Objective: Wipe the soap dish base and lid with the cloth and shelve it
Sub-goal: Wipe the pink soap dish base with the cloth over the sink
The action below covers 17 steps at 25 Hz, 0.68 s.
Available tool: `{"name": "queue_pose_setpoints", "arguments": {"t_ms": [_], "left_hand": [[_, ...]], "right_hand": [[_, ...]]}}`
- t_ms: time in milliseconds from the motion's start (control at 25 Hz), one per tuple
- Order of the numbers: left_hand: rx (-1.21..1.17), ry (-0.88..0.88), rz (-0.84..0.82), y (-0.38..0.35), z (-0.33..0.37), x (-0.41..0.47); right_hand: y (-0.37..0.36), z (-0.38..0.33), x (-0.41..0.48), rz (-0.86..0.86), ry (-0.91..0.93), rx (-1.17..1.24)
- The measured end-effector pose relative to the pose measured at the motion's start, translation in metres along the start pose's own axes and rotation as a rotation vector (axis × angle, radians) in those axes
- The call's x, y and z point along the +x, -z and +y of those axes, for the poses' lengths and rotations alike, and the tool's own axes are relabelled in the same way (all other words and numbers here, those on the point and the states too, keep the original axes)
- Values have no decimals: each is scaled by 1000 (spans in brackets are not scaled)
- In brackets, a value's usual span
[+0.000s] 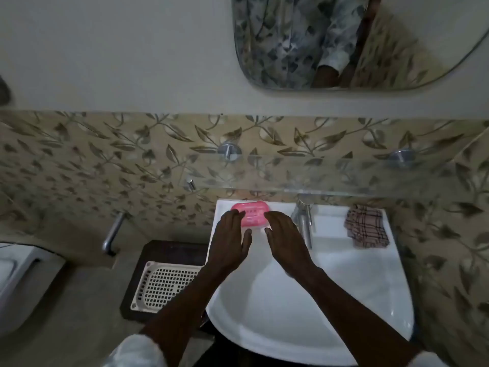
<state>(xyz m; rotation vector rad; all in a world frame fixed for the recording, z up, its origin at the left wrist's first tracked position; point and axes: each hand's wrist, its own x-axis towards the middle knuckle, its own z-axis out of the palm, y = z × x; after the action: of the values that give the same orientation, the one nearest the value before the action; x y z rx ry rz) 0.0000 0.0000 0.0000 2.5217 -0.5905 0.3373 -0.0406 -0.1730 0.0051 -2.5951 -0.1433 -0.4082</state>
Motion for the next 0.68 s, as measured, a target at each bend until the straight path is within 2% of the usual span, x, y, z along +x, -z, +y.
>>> {"name": "queue_pose_setpoints", "arguments": {"t_ms": [80, 160, 240, 320, 440, 520, 600, 680], "left_hand": [[44, 19, -122, -20, -21, 20], [80, 30, -305, -39, -50, 50], [208, -99, -527, -55, -66, 77], [251, -188, -624, -66, -74, 91], [293, -157, -584, -68, -71, 95], [248, -169, -472, -57, -60, 93], [24, -120, -426, -33, -47, 86], [-381, 163, -364, -8, -36, 69]], "right_hand": [[-19, 9, 14, -136, -153, 67], [-42, 22, 28, -149, -205, 95], [-59, 31, 37, -214, -287, 135], [-68, 36, 41, -250, -361, 173], [-71, 34, 48, -188, -508, 299], [-61, 24, 54, 1, -570, 394], [-47, 20, 57, 171, -650, 525], [-30, 17, 53, 207, -694, 612]]}}
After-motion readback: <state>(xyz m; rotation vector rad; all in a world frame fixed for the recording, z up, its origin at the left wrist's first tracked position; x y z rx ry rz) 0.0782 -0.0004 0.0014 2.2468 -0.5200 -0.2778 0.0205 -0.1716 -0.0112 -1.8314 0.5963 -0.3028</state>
